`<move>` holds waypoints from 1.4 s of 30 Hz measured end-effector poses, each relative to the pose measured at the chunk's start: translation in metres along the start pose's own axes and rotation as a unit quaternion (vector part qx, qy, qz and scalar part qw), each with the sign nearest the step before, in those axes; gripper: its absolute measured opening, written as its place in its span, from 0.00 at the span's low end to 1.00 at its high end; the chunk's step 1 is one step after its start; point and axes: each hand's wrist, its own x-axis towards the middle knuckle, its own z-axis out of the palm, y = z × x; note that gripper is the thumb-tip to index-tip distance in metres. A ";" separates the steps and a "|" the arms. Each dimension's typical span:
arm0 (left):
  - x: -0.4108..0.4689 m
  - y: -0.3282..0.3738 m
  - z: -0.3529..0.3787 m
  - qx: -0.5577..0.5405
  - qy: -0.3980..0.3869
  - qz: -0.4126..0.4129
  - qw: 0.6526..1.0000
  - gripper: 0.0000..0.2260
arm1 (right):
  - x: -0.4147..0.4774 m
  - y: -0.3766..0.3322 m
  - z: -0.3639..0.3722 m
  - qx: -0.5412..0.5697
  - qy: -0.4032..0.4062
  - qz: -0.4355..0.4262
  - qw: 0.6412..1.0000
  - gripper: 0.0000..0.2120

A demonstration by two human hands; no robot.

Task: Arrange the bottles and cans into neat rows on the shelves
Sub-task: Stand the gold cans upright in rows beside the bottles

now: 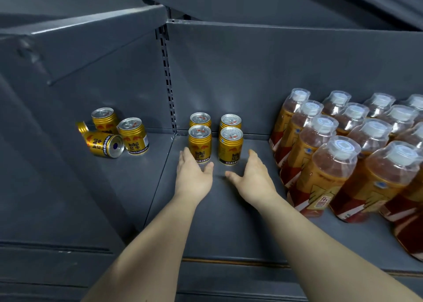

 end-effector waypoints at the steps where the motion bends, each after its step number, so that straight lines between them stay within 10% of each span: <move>1: -0.004 0.000 -0.002 0.002 -0.001 -0.001 1.000 0.38 | -0.003 0.001 0.000 0.000 0.001 -0.004 1.000 0.44; 42: 0.021 -0.008 0.001 0.019 -0.003 0.013 1.000 0.35 | 0.054 -0.029 0.024 0.110 0.082 0.057 0.989 0.44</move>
